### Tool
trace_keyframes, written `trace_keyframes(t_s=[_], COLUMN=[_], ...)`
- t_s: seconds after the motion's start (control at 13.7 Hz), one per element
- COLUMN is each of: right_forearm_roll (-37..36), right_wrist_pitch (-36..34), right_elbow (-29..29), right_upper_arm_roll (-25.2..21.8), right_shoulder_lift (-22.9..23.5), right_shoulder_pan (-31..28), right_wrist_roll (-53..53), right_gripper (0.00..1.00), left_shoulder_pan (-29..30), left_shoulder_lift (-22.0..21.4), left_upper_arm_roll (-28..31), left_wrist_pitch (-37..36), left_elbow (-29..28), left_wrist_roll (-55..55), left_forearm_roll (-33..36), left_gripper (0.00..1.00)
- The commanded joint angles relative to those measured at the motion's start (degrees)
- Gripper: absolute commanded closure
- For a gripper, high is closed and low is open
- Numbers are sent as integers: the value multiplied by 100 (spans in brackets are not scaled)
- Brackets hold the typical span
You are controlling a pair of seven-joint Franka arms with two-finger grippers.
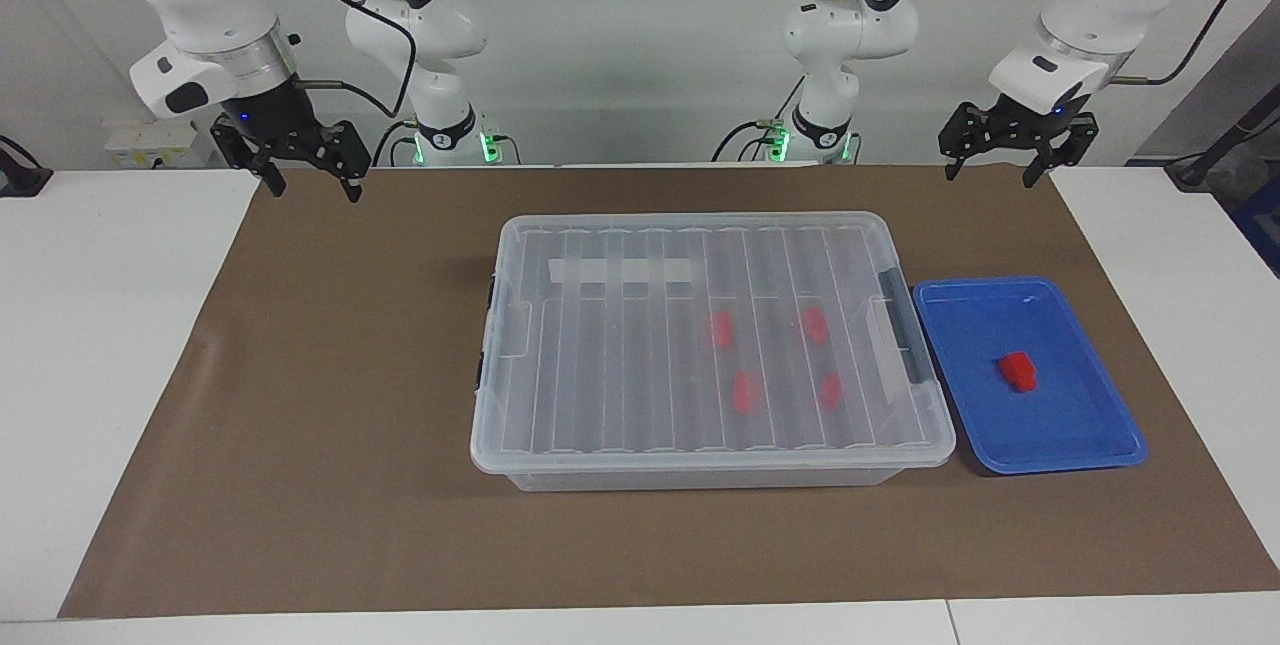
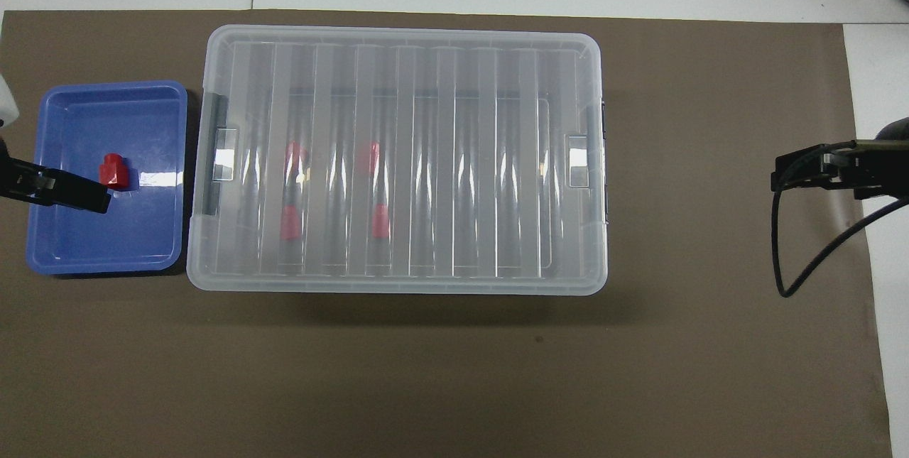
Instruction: Place red block in blue tray from box
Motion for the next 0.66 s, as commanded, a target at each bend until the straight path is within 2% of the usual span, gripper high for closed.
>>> trace_keyframes(t_s=[0.0, 0.58], right_forearm_roll=[49, 76], right_wrist_pitch=[-90, -20], right_elbow=[72, -42], right_upper_arm_roll=[49, 49], right_shoulder_lift=[59, 15], right_shoulder_pan=[-99, -108], right_wrist_roll=[-180, -215], right_gripper=[0, 0], left_shoulder_pan=[-234, -227], left_shoulder_lift=[-92, -110], left_upper_arm_roll=[237, 237], left_wrist_pitch=[214, 206], left_elbow=[-178, -187], left_wrist_roll=[38, 38], left_forearm_roll=[-74, -74], left_gripper=[0, 0])
